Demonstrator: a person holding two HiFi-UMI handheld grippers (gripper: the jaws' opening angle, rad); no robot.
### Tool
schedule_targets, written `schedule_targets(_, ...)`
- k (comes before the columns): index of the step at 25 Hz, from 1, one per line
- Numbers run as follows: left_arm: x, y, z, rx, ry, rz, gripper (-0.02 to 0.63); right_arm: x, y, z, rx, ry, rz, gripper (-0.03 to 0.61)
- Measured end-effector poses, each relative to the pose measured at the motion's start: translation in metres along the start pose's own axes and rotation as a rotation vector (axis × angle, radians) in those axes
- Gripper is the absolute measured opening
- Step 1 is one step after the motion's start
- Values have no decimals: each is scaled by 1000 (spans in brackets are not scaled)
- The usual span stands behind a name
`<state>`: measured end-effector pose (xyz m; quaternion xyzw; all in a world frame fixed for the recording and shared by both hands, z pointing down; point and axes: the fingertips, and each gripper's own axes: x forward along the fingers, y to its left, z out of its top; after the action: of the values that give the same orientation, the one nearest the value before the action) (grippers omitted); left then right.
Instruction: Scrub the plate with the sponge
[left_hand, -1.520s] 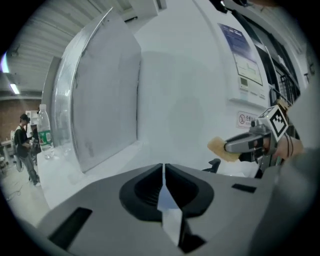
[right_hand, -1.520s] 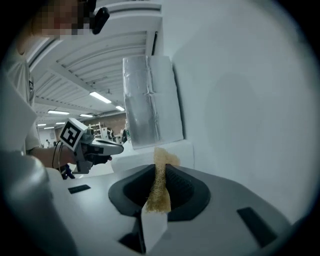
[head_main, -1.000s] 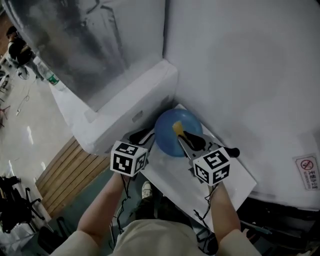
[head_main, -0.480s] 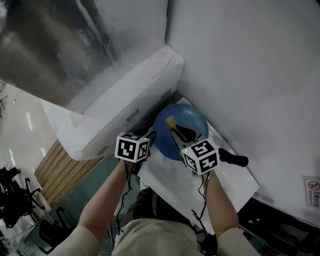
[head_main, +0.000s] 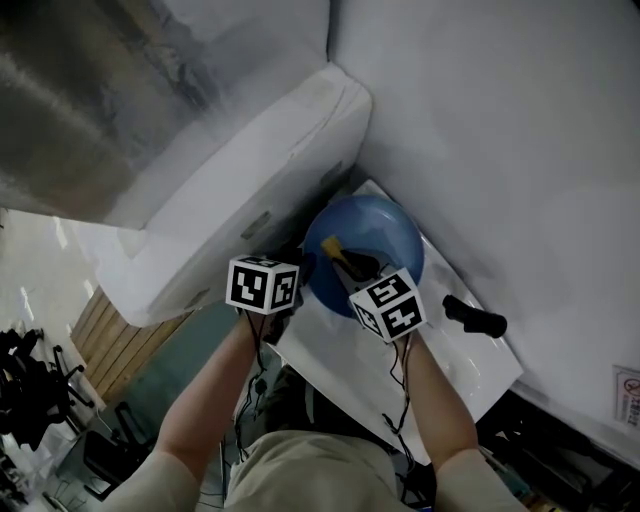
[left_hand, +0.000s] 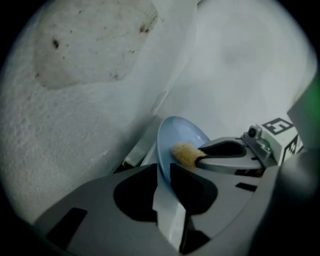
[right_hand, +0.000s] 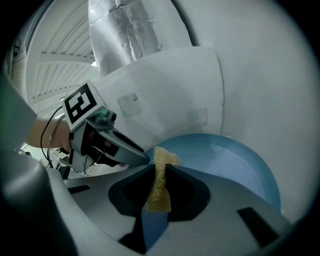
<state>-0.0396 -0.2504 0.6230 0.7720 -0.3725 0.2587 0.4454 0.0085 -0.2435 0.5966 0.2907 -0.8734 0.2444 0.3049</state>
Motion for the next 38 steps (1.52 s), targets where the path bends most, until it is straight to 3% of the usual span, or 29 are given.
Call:
schedule_targets(4,4,0,5,-48,-11,-7,56,13,6,-3,-27,20,28,74)
schedule_targets(11,2,7,13,-28,-12,38,25,32,9,9,-58,28,50,75)
schedule_targets(21,-14,28,12,-182,-115,82,26,45,-38,34,-131,30,-170,71)
schedule_targets(27,-21,35,12,-224,-177,128,25,18,-83,21,-65,71,-300,71)
schedule_targets(32,-24,38,12,-232,-209,157,21,-14,-95,-17,-59,183,-374,71)
schedule_targets(38,-27,40,13,-215,-222,187,20,-37,-53,-56,-158,373,-303,71)
